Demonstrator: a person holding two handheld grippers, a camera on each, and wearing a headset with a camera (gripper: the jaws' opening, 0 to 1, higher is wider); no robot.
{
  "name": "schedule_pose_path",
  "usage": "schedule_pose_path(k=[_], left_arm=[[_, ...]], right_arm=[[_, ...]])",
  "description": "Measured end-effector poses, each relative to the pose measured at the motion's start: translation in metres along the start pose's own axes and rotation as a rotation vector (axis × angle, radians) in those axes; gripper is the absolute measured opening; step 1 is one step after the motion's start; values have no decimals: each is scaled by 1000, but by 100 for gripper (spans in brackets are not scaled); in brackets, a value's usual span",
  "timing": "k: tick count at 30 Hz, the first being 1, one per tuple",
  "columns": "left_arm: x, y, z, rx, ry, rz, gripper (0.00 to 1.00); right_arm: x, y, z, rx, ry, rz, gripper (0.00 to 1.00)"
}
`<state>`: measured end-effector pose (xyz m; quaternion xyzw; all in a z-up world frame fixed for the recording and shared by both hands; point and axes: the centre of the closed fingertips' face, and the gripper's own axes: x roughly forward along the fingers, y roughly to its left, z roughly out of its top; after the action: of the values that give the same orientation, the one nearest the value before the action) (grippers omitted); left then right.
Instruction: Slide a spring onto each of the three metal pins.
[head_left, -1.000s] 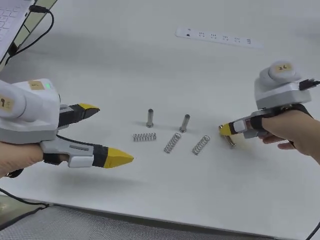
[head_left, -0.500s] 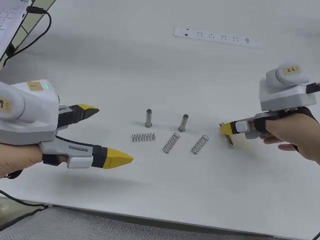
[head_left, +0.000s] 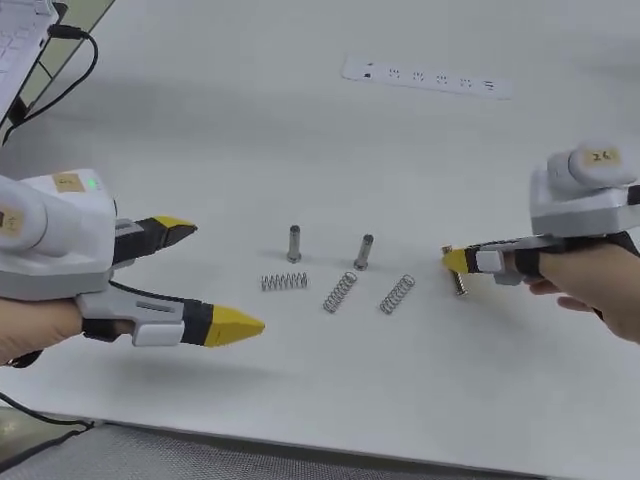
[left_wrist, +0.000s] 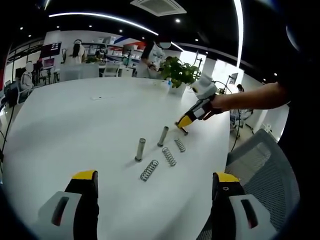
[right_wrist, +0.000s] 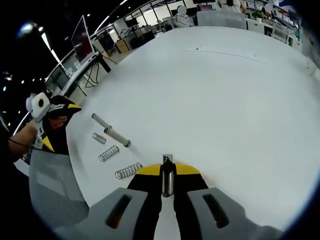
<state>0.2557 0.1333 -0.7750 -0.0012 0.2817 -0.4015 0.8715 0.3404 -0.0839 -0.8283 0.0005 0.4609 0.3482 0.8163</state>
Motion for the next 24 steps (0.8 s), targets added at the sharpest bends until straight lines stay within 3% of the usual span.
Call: schedule_pose_path(k=[24], left_arm=[[0,-2,1,4,0,0,92]], right_arm=[[-7,-1,11,-27,-120,-7,5]])
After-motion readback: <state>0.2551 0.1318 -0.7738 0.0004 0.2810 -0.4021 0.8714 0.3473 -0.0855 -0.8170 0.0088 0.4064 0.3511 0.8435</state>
